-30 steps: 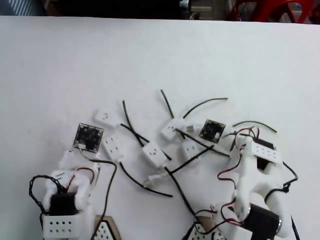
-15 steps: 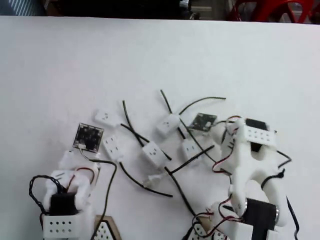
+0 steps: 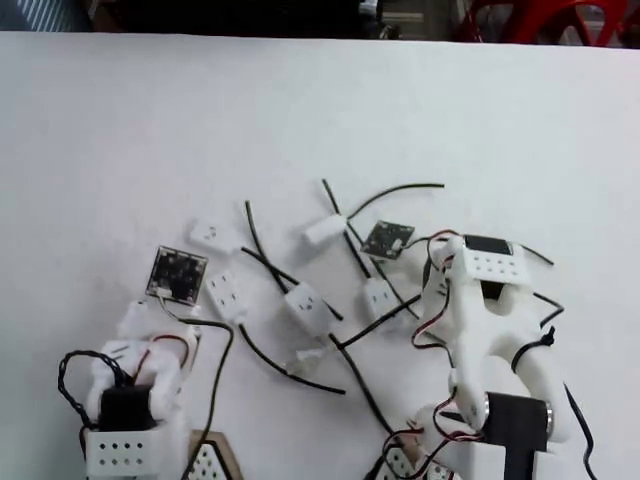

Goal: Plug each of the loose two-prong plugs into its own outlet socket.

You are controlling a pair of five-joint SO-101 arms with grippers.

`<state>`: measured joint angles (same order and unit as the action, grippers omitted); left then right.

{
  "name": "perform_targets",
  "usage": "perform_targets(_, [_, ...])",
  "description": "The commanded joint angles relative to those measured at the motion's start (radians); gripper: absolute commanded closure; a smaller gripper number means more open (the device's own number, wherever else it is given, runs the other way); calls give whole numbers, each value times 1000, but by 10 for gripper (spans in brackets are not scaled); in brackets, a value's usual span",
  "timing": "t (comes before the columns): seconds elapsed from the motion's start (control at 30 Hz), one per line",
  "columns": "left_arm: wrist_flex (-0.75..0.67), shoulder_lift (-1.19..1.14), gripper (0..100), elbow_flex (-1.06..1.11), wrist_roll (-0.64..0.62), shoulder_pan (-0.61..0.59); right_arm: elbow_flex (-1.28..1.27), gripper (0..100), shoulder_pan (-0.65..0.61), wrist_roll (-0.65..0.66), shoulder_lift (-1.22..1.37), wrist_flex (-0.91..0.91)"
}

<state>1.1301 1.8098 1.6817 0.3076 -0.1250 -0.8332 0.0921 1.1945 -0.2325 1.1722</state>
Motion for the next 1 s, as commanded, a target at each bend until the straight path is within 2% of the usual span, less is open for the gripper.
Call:
perform_targets(0.0, [-23, 8, 975, -6, -8, -10, 0, 890, 31, 15, -4, -10])
perform_targets(0.17, [-23, 8, 975, -6, -8, -10, -34, 893, 41, 51, -4, -16])
perform_targets(0.4, [-23, 8, 975, -6, -8, -10, -40, 982, 48, 71, -13, -15])
perform_targets(0.53, [-25, 8, 975, -6, -8, -10, -25, 981, 105, 72, -53, -4])
perform_targets(0.77, [-25, 8, 973, -6, -11, -2, 68, 981, 245, 80, -325, 188])
perform_targets(0.97, [-26, 8, 973, -6, -14, -1, 72, 981, 249, 26, -625, 306])
